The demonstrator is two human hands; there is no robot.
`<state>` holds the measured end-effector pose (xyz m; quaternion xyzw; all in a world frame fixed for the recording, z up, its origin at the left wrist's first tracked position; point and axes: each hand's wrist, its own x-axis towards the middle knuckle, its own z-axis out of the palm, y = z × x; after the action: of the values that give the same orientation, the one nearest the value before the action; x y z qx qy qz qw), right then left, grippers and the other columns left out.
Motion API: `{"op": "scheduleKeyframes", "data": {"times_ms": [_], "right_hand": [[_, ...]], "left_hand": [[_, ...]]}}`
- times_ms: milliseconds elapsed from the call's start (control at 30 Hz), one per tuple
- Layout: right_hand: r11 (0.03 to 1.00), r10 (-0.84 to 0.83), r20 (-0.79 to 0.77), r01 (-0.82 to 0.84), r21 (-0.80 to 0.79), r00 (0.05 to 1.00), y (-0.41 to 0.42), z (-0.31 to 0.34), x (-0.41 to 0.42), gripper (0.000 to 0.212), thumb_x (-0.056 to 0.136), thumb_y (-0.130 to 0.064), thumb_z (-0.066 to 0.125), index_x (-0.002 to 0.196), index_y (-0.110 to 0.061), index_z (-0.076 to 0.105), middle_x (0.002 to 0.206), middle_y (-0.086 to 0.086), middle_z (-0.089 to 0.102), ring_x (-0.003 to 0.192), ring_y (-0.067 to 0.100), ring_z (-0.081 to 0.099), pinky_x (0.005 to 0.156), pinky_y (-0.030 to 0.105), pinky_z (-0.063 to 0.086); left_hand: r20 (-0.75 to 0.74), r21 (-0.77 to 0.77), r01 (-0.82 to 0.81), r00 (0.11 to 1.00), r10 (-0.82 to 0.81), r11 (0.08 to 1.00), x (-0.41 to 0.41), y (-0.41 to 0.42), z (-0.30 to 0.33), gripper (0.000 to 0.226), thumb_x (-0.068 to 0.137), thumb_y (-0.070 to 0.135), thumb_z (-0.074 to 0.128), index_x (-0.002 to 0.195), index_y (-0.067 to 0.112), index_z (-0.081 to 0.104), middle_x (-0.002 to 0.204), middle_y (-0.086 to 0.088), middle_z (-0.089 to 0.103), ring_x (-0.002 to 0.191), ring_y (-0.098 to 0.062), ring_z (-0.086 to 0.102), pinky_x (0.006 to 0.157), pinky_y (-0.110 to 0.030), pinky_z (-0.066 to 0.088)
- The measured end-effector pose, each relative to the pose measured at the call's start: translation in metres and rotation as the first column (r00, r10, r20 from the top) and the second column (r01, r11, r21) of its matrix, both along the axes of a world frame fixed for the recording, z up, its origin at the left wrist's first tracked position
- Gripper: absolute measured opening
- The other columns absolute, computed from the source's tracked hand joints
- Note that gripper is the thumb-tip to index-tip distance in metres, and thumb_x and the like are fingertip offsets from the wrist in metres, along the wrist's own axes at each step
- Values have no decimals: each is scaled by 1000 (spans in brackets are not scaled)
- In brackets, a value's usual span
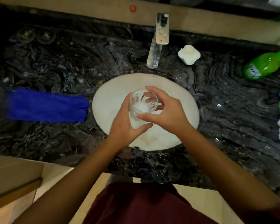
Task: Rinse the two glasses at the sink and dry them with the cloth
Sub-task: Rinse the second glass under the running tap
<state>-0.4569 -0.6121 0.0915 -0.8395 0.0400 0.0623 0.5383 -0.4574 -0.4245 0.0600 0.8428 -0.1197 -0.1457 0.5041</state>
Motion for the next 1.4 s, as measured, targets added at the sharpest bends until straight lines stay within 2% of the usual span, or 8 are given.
{"op": "scheduleKeyframes", "data": {"times_ms": [233,367,533,700,833,1067,1267,1400], "right_hand": [[998,11,-97,-5,64,995,-14,-2,8,78,81,-56,77,150,-34,49,132,-16,67,120,6,65,101,40,57],[997,53,-101,-47,57,993,-27,0,21,64,90,-48,74,148,-32,52,133,-18,65,123,-1,61,103,37,56],[982,-71,170,99,-163,983,-52,-3,69,64,97,-40,67,155,-23,44,159,-4,46,146,10,42,119,39,40],[896,72,348,93,-435,935,-61,-15,137,63,99,-37,62,155,-16,44,166,6,35,154,27,30,124,46,29],[884,113,418,101,-457,901,-62,-31,164,52,106,-35,52,155,-19,47,166,0,38,151,17,38,117,42,41],[939,101,514,90,-333,852,-76,-35,179,41,102,-28,63,142,-18,63,154,0,54,142,8,51,112,21,43],[947,33,566,155,-281,824,-76,-19,197,34,100,-32,65,131,-18,71,140,-2,66,131,7,60,109,32,50],[959,-22,559,176,-224,829,-67,-13,205,35,98,-34,65,127,-16,73,131,-8,67,119,-20,52,105,11,41]], "left_hand": [[-73,-80,-37,997,31,996,35,-19,1,87,76,48,87,146,32,39,134,14,59,116,8,58,93,-8,46],[-79,-110,-45,996,37,993,44,-20,-9,81,74,50,89,139,31,46,128,15,61,120,-1,59,98,-16,48],[-81,-52,-116,990,111,992,64,-14,-33,84,66,55,86,135,28,48,121,12,64,114,3,60,93,-10,45],[-92,-10,-177,980,176,984,88,-18,-58,80,69,36,95,131,26,46,111,21,63,104,11,60,86,-3,42],[-108,25,-176,978,177,984,110,-34,-76,92,59,60,87,135,25,46,117,11,65,107,-4,63,91,-15,47],[-112,-6,-179,978,178,984,140,-63,-104,79,69,38,95,132,25,48,117,6,68,106,-13,66,96,-30,54],[-93,-1,-176,980,175,984,151,-74,-109,74,70,38,95,125,32,47,115,8,67,104,-12,67,93,-32,56],[-94,14,-190,977,190,982,150,-75,-113,77,70,36,95,131,22,50,117,6,65,106,-16,66,95,-38,56]]}}
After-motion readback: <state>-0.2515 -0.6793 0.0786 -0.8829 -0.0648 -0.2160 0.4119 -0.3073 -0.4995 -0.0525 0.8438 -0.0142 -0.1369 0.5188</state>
